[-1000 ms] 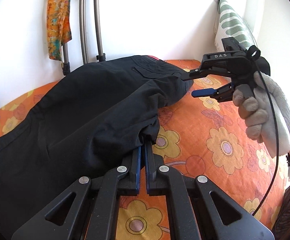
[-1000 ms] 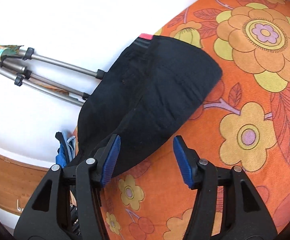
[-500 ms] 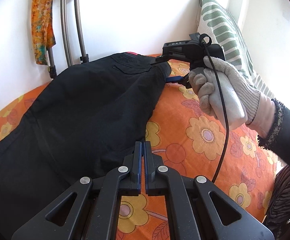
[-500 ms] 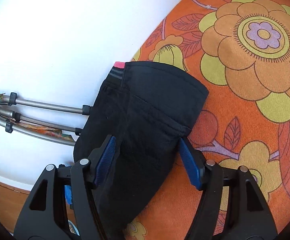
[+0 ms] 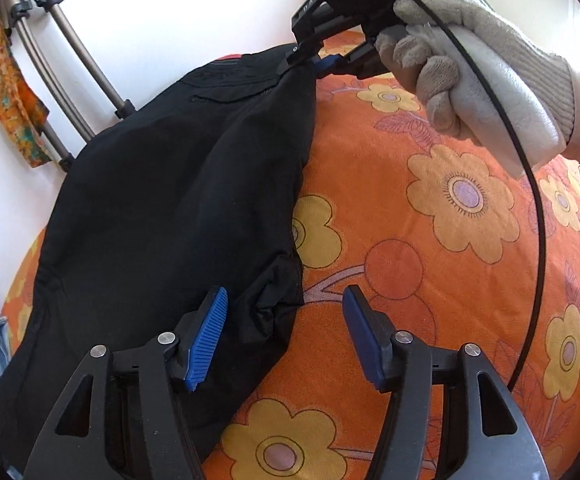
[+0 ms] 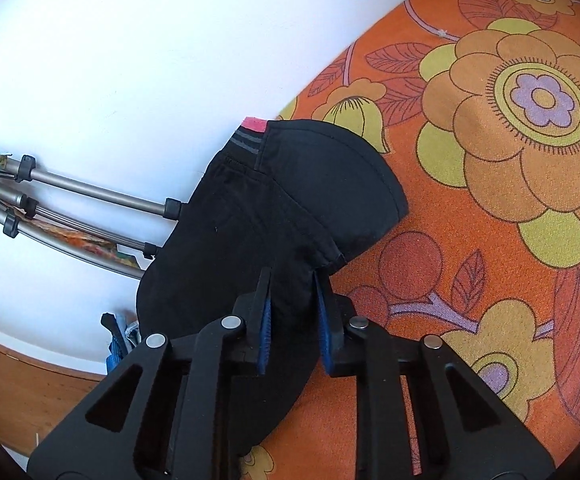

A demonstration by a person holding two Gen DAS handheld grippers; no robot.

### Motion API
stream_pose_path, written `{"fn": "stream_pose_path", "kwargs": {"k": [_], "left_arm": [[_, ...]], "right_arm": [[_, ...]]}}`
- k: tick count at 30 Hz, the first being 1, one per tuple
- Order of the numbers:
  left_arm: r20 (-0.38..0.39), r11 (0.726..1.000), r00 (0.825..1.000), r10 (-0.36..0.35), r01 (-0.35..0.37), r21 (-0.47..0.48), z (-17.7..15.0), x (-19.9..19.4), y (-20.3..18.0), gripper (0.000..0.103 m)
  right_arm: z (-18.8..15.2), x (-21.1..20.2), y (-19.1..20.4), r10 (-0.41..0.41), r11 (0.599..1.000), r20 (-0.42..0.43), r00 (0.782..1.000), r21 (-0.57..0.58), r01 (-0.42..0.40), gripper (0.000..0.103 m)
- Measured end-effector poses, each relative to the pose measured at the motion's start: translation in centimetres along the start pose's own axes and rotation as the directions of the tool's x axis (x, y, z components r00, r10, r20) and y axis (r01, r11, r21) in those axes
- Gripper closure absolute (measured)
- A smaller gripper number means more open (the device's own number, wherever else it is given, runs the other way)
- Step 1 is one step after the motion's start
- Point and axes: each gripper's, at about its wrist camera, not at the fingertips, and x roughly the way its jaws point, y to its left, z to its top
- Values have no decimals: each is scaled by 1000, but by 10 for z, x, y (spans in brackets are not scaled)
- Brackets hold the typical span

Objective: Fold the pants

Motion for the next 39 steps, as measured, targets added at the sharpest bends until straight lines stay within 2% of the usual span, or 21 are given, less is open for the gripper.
{"fn": "stream_pose_path", "kwargs": {"k": [1, 3, 4, 7, 12, 14, 17, 24, 26, 30, 33, 36, 39], "left_arm": [[12, 1000, 1000, -20, 20, -14, 1, 1, 4, 46], [7, 998, 999, -40, 41, -37, 4, 5, 13, 77], [0, 999, 999, -38, 38, -38, 5, 6, 17, 89], [16, 995, 997, -77, 78, -66, 5, 1, 25, 91], [90, 989, 989, -119, 127, -80, 6, -30, 20, 92], [105, 988, 986, -127, 135, -78, 8, -38, 15, 93], [125, 978, 976, -180, 191, -83, 11, -45, 5, 93], [163, 949, 938, -307, 314, -15, 30, -54, -52, 93], [176, 934, 919, -354, 358, 11, 40, -58, -72, 93], [186, 912, 894, -409, 407, 50, 51, -59, -107, 93], [175, 907, 890, -420, 417, 59, 51, -54, -119, 93], [157, 910, 896, -415, 413, 43, 51, -49, -121, 92], [149, 917, 906, -396, 397, 25, 46, -57, -121, 87]], "right_arm": [[0, 1, -1, 3, 1000, -3, 1000, 1, -3, 84], [1, 2, -2, 9, 1000, -6, 1000, 2, -9, 84], [1, 3, -3, 12, 1000, -8, 1000, 1, -12, 84], [1, 3, -1, 7, 1000, -7, 1000, -18, -7, 85], [0, -2, 6, -33, 997, 8, 999, -72, 34, 91], [-2, -13, 13, -62, 991, 29, 998, -121, 65, 92], [-7, -37, 20, -108, 973, 67, 992, -198, 119, 93], [-15, -111, -10, -188, 959, 136, 973, -188, 212, 93], [-16, -135, -27, -223, 955, 158, 962, -164, 249, 93], [-20, -176, -66, -308, 939, 172, 936, -105, 328, 93], [-24, -190, -95, -356, 926, 153, 922, -76, 371, 93], [-28, -191, -105, -376, 917, 140, 916, -84, 389, 92], [-28, -188, -105, -384, 915, 117, 916, -88, 395, 84]]}}
